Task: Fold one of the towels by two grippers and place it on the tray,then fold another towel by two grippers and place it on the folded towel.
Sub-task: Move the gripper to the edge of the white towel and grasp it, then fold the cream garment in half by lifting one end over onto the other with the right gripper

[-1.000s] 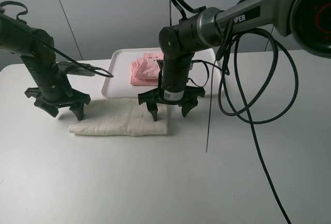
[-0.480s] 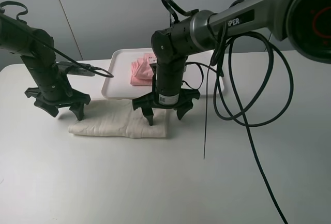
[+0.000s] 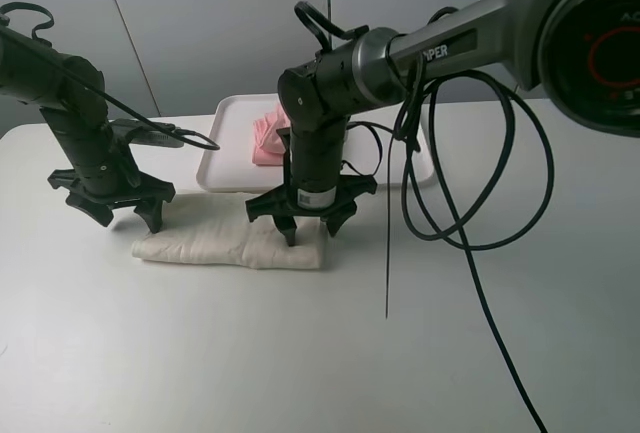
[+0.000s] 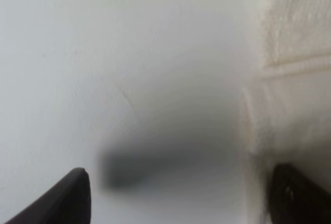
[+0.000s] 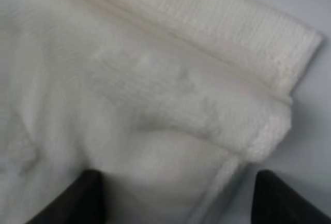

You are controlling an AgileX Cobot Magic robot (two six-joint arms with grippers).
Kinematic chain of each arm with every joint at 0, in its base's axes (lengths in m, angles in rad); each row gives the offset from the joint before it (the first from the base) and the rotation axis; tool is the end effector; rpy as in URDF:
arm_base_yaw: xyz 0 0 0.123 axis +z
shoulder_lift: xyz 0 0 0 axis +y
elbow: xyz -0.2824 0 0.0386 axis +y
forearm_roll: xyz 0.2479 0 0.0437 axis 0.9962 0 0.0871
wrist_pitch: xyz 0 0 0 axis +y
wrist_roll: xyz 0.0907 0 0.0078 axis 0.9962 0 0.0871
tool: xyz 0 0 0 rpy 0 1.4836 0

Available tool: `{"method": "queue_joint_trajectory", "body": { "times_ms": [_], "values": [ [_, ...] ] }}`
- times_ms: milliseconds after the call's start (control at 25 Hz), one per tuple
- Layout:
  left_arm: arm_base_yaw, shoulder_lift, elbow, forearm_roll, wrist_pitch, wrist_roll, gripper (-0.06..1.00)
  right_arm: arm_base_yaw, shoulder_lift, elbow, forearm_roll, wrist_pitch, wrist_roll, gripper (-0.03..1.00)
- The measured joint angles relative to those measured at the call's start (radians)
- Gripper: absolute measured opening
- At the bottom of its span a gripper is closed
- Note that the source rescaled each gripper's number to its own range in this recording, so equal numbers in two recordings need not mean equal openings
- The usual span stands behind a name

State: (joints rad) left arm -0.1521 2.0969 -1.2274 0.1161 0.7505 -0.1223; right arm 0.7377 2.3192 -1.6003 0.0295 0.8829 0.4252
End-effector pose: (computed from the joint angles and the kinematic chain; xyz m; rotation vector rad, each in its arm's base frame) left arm 0.3689 -0.0493 0.0959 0.1749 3.0859 0.1157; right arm 0.3248 0.2980 0.0824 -0.4556 3.0729 0.0782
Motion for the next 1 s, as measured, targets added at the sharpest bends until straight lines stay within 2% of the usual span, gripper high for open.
{"method": "queue_joint_trajectory", "body": {
  "times_ms": [240,320,360,1000],
  "values": [
    [0.0,0.0,0.0,0.0,0.0,0.0,0.9,0.013,0.009,-0.007,0.034,-0.018,-0.019,0.19],
    [0.0,0.0,0.0,0.0,0.0,0.002,0.9,0.013,0.009,-0.008,0.038,-0.023,-0.029,0.07],
    [0.0,0.0,0.0,0.001,0.0,0.004,0.9,0.015,0.009,-0.008,0.038,-0.023,-0.033,0.05],
    [0.0,0.0,0.0,0.001,0.0,0.004,0.9,0.015,-0.074,0.003,0.032,-0.055,-0.036,0.05]
  ]
}}
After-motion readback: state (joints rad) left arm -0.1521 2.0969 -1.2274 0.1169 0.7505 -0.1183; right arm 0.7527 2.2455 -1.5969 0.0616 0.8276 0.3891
